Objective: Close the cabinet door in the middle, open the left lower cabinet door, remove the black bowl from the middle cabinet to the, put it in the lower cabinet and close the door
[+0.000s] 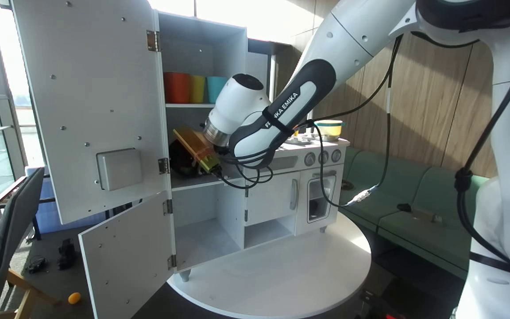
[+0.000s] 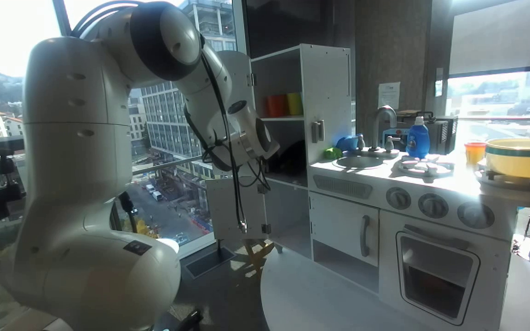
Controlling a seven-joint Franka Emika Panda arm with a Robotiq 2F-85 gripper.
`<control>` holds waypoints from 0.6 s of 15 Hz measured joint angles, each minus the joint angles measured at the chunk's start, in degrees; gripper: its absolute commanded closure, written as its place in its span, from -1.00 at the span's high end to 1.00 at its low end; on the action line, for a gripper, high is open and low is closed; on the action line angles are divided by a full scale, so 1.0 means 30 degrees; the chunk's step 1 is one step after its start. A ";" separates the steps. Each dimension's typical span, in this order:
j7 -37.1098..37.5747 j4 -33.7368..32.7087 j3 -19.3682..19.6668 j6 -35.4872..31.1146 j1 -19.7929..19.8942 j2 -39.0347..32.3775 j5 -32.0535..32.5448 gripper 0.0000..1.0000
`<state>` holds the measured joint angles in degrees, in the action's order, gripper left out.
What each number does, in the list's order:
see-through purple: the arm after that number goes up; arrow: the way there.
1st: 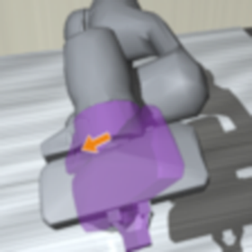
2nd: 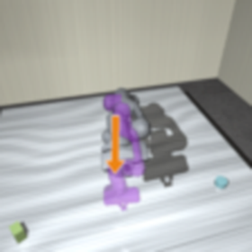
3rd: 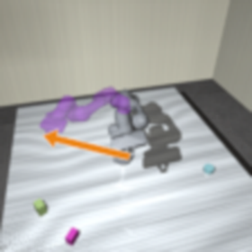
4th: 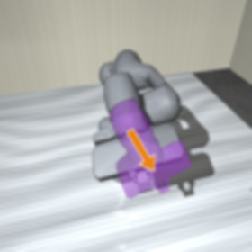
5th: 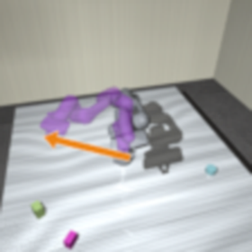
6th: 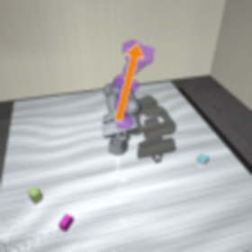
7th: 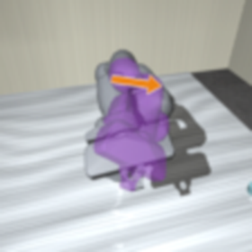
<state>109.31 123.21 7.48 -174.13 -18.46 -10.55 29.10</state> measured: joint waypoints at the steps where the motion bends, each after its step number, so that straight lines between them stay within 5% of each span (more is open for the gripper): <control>1: 0.0000 0.0000 0.0009 0.0000 0.0002 0.0000 -0.0003 -0.71; 6: 0.0001 -0.0016 0.0067 -0.0011 0.0069 0.0142 -0.0038 -0.72; 7: 0.0001 -0.0022 0.0093 -0.0011 0.0094 0.0202 -0.0038 -0.21; 9: 0.0001 -0.0035 0.0142 -0.0010 0.0138 0.0334 -0.0039 -0.09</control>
<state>109.31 123.10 7.90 -174.16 -18.04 -9.55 28.98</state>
